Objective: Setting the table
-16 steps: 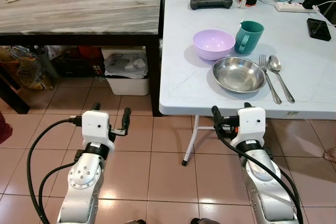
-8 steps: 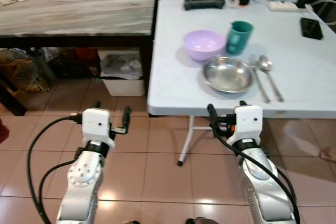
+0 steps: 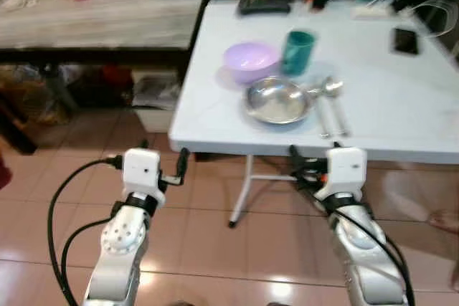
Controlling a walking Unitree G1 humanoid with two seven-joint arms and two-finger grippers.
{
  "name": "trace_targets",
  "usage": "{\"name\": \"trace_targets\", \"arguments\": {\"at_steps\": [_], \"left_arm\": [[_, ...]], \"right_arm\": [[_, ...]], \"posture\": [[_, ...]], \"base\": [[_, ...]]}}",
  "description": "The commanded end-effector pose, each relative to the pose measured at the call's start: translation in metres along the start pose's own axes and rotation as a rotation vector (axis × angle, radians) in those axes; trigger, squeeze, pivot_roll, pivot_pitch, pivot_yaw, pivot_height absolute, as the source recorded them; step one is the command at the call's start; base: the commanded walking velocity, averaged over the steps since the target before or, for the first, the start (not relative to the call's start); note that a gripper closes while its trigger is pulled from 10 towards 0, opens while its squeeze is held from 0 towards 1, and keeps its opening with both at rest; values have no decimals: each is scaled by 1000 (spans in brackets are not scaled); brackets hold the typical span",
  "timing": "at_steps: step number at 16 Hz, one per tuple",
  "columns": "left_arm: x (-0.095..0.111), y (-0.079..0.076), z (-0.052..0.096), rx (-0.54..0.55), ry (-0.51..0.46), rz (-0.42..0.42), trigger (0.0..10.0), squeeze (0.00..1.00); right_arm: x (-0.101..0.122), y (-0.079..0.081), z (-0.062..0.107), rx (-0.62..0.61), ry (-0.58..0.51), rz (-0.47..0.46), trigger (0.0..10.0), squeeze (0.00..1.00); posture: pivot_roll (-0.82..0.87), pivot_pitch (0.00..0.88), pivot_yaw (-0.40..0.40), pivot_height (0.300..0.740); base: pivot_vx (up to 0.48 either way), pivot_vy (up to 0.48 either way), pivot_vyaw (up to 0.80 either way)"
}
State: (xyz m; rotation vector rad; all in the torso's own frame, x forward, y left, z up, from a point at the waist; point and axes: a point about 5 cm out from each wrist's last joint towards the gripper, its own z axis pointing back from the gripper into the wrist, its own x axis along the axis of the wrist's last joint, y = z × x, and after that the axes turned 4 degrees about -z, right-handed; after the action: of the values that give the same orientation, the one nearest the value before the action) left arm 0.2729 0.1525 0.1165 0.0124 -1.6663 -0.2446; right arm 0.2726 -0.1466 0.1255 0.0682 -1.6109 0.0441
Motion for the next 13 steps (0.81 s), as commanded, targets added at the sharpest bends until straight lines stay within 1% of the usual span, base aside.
{"name": "trace_targets", "arguments": {"at_steps": [1,2,3,4,5,6,8,9,10,11,13], "left_arm": [[-2,6,1,8,15,-14,10000,0],[-2,6,1,8,12,-11,10000,0],[-1,6,1,11,7,-4,10000,0],[-1,6,0,14,2,-8,10000,0],[0,6,0,15,-2,-9,10000,0],[1,5,0,14,-4,-8,10000,0],[2,4,-1,8,-8,-5,10000,0],[3,3,-1,-3,-15,30,10000,0],[3,3,-2,-1,-17,35,10000,0],[6,1,-2,-21,-31,56,10000,0],[8,-2,-3,-41,-47,72,10000,0]], "right_arm": [[1,5,-1,-2,6,5,10000,0],[1,5,-1,-13,4,42,10000,0],[0,8,-1,22,-13,30,10000,0],[1,7,-1,10,-13,18,10000,0],[2,6,-1,5,-19,45,10000,0],[1,5,-1,-1,-13,50,10000,0],[-1,6,-1,20,19,25,10000,0],[-1,5,-1,18,20,30,10000,0],[-1,5,-1,17,18,30,10000,0],[2,4,-1,15,-8,35,10000,0],[5,4,-2,29,-25,73,10000,0]], "posture": [[-153,123,46,740],[-153,123,46,740],[-155,123,46,740],[-155,123,46,740],[-156,126,44,740],[-155,128,43,740],[-155,130,42,740],[-155,132,40,740],[-154,132,39,740],[-154,133,39,740],[-154,132,39,740]], "base": [[0,-364,0],[0,0,0],[0,0,0],[0,0,0],[0,0,0],[0,0,0],[0,0,0],[0,0,0],[0,0,0],[0,0,0],[0,0,0]]}}
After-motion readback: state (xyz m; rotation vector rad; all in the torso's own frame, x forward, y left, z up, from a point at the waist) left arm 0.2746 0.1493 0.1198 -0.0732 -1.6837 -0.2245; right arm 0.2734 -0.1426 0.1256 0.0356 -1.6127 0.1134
